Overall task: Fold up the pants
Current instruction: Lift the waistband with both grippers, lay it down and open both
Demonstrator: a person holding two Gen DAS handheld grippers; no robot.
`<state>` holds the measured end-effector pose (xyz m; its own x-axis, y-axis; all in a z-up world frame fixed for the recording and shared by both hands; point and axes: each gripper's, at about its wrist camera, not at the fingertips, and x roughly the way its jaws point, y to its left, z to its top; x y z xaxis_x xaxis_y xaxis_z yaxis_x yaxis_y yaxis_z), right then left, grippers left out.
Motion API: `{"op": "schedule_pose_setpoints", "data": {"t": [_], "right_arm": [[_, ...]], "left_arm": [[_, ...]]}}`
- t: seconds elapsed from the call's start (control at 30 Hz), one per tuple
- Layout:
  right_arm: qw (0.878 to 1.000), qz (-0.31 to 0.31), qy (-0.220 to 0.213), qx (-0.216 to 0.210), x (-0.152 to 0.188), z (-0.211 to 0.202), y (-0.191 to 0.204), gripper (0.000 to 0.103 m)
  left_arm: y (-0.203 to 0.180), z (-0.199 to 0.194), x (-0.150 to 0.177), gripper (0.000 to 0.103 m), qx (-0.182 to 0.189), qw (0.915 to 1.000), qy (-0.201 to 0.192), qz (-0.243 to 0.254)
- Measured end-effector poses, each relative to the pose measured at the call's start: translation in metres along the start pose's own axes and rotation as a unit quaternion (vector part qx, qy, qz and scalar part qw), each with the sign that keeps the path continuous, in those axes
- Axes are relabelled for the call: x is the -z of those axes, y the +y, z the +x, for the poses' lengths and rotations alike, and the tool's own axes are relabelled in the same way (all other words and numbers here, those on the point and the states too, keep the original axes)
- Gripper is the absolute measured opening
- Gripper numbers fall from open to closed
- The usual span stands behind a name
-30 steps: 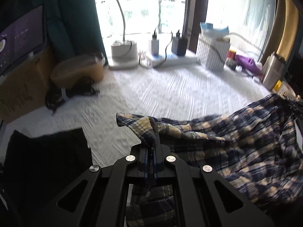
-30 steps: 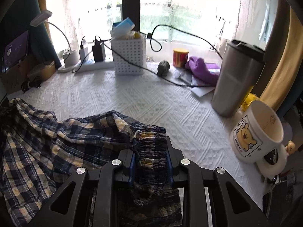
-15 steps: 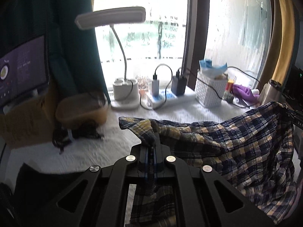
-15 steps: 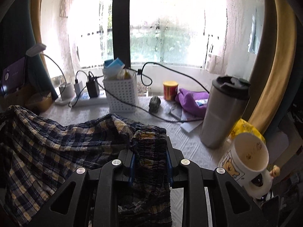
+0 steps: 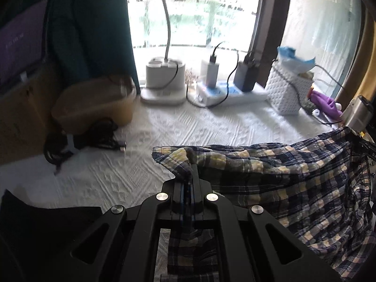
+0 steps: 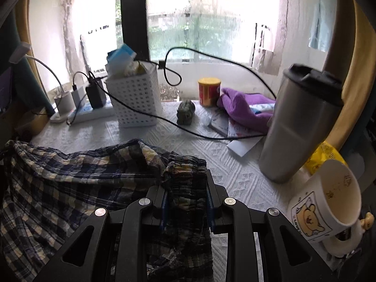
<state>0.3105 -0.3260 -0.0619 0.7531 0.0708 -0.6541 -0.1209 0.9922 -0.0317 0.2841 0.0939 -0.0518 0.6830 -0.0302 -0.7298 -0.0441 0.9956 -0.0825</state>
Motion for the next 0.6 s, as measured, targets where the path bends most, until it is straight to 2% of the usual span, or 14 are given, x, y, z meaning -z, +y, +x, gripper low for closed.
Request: {"op": "schedule_pose_setpoints", "data": {"t": [0.33,0.4,0.43,0.5,0.53,0.57,0.6], "right_arm": [[0.999,0.012,0.048,0.001,0.007,0.049,-0.006,0.026],[0.998,0.012,0.055,0.001,0.008,0.053,-0.006,0.026],[0.998,0.012,0.057,0.002,0.008,0.054,-0.006,0.028],[0.998,0.013,0.06,0.005,0.007,0.053,-0.007,0.033],[0.998,0.014,0.06,0.007,0.007,0.052,-0.008,0.04],[0.998,0.015,0.057,0.011,0.007,0.049,-0.009,0.052],[0.998,0.017,0.053,0.013,0.006,0.044,-0.01,0.06]], "left_arm": [[0.009,0.021,0.004,0.004,0.004,0.9988,0.038,-0.029],[0.01,0.02,0.004,0.007,-0.001,0.9988,0.039,-0.029],[0.01,0.019,0.003,0.011,-0.006,0.9989,0.036,-0.03],[0.013,0.014,0.003,0.025,-0.015,0.9988,0.029,-0.037],[0.017,0.011,0.003,0.038,-0.016,0.9986,0.025,-0.045],[0.021,0.007,0.003,0.047,-0.015,0.9982,0.02,-0.054],[0.023,0.002,0.003,0.049,-0.014,0.998,0.016,-0.06]]}}
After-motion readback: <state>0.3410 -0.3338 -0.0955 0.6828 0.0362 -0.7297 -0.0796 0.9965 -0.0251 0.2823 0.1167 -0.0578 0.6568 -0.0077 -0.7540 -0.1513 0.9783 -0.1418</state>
